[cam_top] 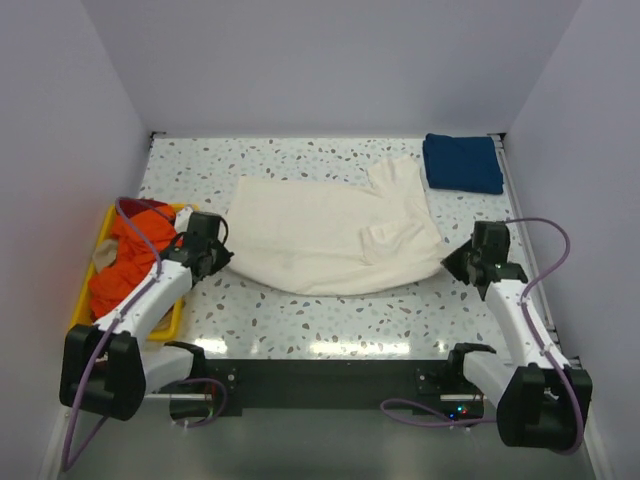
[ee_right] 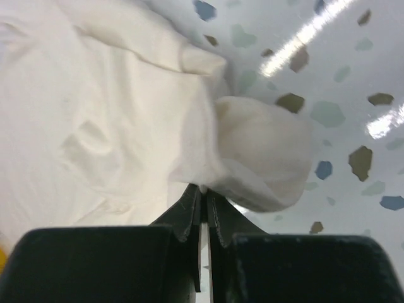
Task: Fold and stack the t-shirts
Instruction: Fold the tshirt
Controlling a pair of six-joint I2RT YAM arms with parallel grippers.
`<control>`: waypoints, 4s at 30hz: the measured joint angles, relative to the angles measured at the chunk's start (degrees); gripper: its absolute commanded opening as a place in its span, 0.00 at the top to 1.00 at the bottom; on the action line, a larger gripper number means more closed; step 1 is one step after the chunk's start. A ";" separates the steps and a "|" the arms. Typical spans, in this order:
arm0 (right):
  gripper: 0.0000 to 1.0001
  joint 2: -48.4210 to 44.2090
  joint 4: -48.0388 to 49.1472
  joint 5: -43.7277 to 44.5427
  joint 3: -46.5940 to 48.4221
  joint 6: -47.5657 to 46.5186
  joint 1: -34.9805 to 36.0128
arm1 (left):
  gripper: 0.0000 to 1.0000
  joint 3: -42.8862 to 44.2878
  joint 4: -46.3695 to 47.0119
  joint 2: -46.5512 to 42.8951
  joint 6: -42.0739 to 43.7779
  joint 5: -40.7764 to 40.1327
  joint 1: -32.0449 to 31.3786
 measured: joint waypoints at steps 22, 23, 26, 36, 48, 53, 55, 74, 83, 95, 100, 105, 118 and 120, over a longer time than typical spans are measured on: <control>1.00 8.35 -15.37 -3.56 56.48 -11.26 -0.87 | 1.00 52.04 -3.43 0.00 10.56 1.90 4.68; 1.00 8.35 -16.11 -3.58 57.94 -11.69 -1.03 | 1.00 53.22 -3.72 -0.02 10.67 1.97 4.66; 1.00 8.33 -18.58 -3.58 62.97 -12.92 -1.38 | 1.00 55.91 -4.17 -0.13 10.75 2.38 4.68; 1.00 16.61 -15.34 -7.04 70.47 -12.50 -1.51 | 1.00 63.39 -2.29 8.39 10.69 4.85 5.70; 1.00 49.18 -1.20 -13.20 92.48 -6.51 -1.46 | 1.00 95.30 -0.33 43.54 9.57 15.56 11.56; 1.00 49.86 -0.11 -14.29 97.48 -5.88 -1.49 | 1.00 92.98 1.29 42.53 8.31 18.49 13.73; 1.00 45.55 2.45 -14.38 91.58 -5.92 -1.51 | 1.00 85.64 3.50 38.56 7.96 18.82 14.29; 1.00 12.55 2.91 -10.16 7.48 -8.11 -1.90 | 1.00 1.16 12.94 5.09 5.09 18.51 14.51; 0.91 2.29 -6.62 -3.23 1.01 -8.79 -2.32 | 1.00 -10.58 7.85 -13.05 4.76 12.68 14.51; 0.92 -4.00 -18.16 -0.33 0.87 -4.83 -2.36 | 0.89 -12.70 -2.12 -17.59 -0.48 8.41 13.60; 0.49 -4.35 -20.85 -0.17 0.87 -3.13 -2.80 | 0.64 -12.68 -5.42 -20.61 -3.10 6.82 13.60; 0.32 -6.05 -24.26 0.07 2.80 -3.41 -3.02 | 0.41 -11.02 -7.21 -21.99 -3.21 6.47 13.64; 0.32 11.06 -7.08 -8.15 20.17 -11.96 -3.02 | 0.37 14.49 6.08 5.73 2.95 12.31 12.61; 0.32 15.98 -5.25 -8.48 22.62 -12.33 -3.02 | 0.37 20.68 7.91 13.16 4.13 12.39 12.17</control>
